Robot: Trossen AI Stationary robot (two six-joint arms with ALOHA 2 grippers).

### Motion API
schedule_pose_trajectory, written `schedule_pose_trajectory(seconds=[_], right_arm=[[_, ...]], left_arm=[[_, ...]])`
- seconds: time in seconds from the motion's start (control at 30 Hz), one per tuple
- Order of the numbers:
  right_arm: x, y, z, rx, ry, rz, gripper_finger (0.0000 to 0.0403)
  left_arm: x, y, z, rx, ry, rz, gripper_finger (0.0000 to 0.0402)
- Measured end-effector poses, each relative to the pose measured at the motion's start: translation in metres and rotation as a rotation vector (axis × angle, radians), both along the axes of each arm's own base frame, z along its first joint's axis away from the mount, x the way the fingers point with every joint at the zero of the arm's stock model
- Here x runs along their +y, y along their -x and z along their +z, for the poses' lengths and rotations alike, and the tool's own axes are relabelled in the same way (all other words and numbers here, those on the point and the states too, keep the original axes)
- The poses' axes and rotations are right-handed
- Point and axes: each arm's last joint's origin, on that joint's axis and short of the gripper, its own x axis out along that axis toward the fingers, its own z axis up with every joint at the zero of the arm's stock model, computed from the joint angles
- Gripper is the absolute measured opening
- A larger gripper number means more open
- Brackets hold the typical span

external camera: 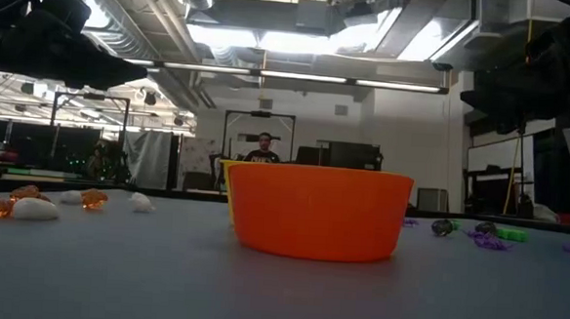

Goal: Sort Halloween decoration
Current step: Put the green skeleton toy into the green bin

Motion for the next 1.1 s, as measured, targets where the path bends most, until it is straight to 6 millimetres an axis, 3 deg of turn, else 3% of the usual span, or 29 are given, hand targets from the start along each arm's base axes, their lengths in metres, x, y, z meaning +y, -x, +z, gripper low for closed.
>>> schedule_pose_trajectory(seconds=[0.43,0.67,1.1], right_arm=[[-0.01,0.004,0.016,-0.157,-0.104,-0.333,0.0211],[-0.01,0.003,0.04,-0.159,-0.105,-0.353,0.0211],[-0.016,-0.035,0.092,0.06,0.141,-0.586,0.0211]], left_arm=[[0.0,0.0,0.0,-0.001,0.005,0.0,0.0064],[0.0,0.0,0.0,-0.002,0.007,0.0,0.0064],[0.0,0.0,0.0,-0.002,0.007,0.0,0.0064]])
